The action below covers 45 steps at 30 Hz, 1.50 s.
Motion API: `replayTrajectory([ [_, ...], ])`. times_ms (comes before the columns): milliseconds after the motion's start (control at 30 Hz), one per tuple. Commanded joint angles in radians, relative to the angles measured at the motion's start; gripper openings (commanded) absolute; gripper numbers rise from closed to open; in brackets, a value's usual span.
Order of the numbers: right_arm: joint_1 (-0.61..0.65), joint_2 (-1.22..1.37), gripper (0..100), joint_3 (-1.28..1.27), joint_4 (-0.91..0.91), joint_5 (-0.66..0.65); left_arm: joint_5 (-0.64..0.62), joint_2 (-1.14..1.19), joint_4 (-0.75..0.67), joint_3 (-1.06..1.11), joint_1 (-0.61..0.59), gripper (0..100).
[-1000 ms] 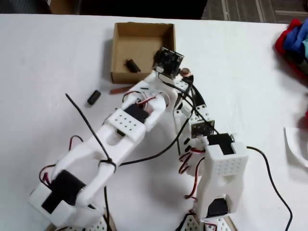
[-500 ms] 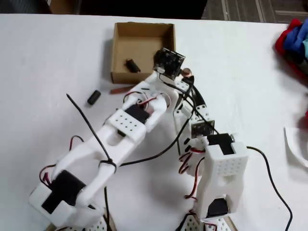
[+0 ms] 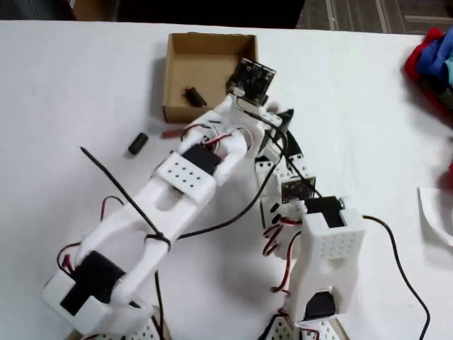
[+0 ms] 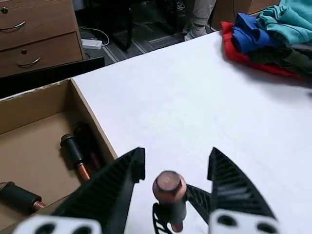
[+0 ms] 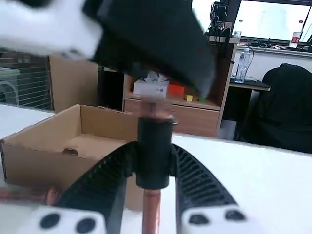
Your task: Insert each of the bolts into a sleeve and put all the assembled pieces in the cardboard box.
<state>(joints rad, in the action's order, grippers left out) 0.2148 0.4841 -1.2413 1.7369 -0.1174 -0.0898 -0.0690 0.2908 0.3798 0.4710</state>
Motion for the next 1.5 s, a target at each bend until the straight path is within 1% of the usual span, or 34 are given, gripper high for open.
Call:
replayTrajectory([
  [0, -0.005, -0.051, 1.9, 0.025, 0.033, 0.003, -0.006, -0.014, 0.020, -0.051, -0.008, 24],
  [200, -0.004, -0.051, 1.9, 0.025, 0.033, 0.003, -0.002, -0.015, 0.012, -0.054, -0.012, 20],
  [300, -0.004, -0.048, 1.9, 0.025, 0.031, 0.005, -0.002, -0.017, 0.020, -0.111, -0.049, 19],
  [400, -0.004, -0.047, 1.9, 0.025, 0.030, 0.005, -0.008, -0.017, 0.021, -0.176, -0.129, 13],
  [500, -0.004, -0.054, 1.9, 0.025, 0.030, 0.006, -0.008, -0.014, 0.084, -0.216, -0.226, 3],
  [533, -0.004, -0.056, 1.9, 0.025, 0.030, 0.006, -0.008, -0.011, 0.107, -0.219, -0.261, 2],
  [600, 0.001, -0.056, 1.9, 0.032, 0.028, 0.006, -0.005, -0.006, 0.160, -0.196, -0.333, 5],
  [667, 0.005, -0.058, 1.9, 0.049, 0.028, 0.002, -0.006, -0.014, 0.187, -0.143, -0.394, 5],
  [767, 0.010, -0.113, 1.9, 0.087, 0.024, -0.002, -0.003, -0.014, 0.210, -0.076, -0.448, 5],
  [833, 0.015, -0.186, 1.9, 0.101, -0.025, -0.003, -0.002, -0.014, 0.227, -0.030, -0.471, 5],
  [900, 0.028, -0.274, 1.9, 0.126, -0.154, -0.003, -0.002, -0.014, 0.241, 0.013, -0.476, 5],
  [967, 0.042, -0.369, 1.9, 0.184, -0.358, -0.003, -0.002, -0.014, 0.241, 0.056, -0.479, 5],
  [1100, 0.074, -0.524, 1.9, 0.422, -0.912, -0.003, -0.002, -0.014, 0.235, 0.097, -0.491, 5],
  [1200, 0.096, -0.542, 1.9, 0.687, -1.359, 0.005, -0.006, -0.008, 0.238, 0.104, -0.514, 5],
  [1267, 0.096, -0.539, 1.9, 0.829, -1.580, 0.011, -0.002, -0.008, 0.239, 0.119, -0.531, 5],
  [1333, 0.093, -0.539, 1.9, 0.902, -1.702, 0.066, -0.006, -0.012, 0.232, 0.148, -0.557, 5],
  [1467, 0.099, -0.466, 1.9, 0.945, -1.722, 0.310, -0.006, -0.009, 0.193, 0.208, -0.568, 5],
])
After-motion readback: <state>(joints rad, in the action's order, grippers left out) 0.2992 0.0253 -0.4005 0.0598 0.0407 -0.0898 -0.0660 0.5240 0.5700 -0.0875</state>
